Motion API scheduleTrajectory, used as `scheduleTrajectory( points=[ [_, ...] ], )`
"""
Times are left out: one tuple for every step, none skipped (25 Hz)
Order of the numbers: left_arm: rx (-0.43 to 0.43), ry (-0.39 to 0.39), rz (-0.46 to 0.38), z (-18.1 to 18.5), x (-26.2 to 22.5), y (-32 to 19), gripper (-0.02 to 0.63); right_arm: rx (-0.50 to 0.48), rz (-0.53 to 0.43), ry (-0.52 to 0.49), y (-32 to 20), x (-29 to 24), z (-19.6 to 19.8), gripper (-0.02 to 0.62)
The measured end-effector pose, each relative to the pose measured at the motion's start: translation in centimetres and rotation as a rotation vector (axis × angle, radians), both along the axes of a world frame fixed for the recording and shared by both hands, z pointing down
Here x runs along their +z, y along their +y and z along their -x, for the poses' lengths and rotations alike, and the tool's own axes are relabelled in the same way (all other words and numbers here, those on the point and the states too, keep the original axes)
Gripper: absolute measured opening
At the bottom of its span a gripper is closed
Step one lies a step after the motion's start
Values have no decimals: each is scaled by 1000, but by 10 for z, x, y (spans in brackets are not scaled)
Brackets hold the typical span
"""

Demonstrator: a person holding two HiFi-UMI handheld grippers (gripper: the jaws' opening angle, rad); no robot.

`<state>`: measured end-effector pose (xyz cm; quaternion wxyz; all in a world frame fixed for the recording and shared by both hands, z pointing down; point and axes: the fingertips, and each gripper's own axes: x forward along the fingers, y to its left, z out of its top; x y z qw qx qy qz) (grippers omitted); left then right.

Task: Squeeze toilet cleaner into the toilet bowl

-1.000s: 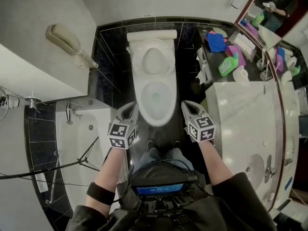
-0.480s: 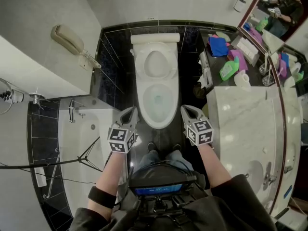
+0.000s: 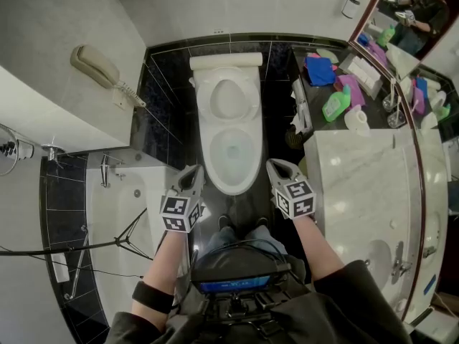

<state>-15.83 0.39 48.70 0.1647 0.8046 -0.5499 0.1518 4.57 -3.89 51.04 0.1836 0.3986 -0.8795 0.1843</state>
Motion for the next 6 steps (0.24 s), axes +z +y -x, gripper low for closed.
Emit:
scheduleTrajectory(
  points=[
    [1,0,1,-1,0,0,2,-1,2,0,0,0,0,15],
    [1,0,2,-2,1,0,2,-2,2,1,0,0,-1,15],
    [1,1,3,-3,1,0,2,-3,1,3,0,1,-1,15],
    [0,1,4,-3,1,0,2,-3,0,5,-1,3,-3,15],
    [0,1,5,-4,1,0,2,-3,-2,8,-1,4,-4,15],
    [0,1,6,-4,2,0,2,-4,-4,11,-2,6,-5,15]
  ],
)
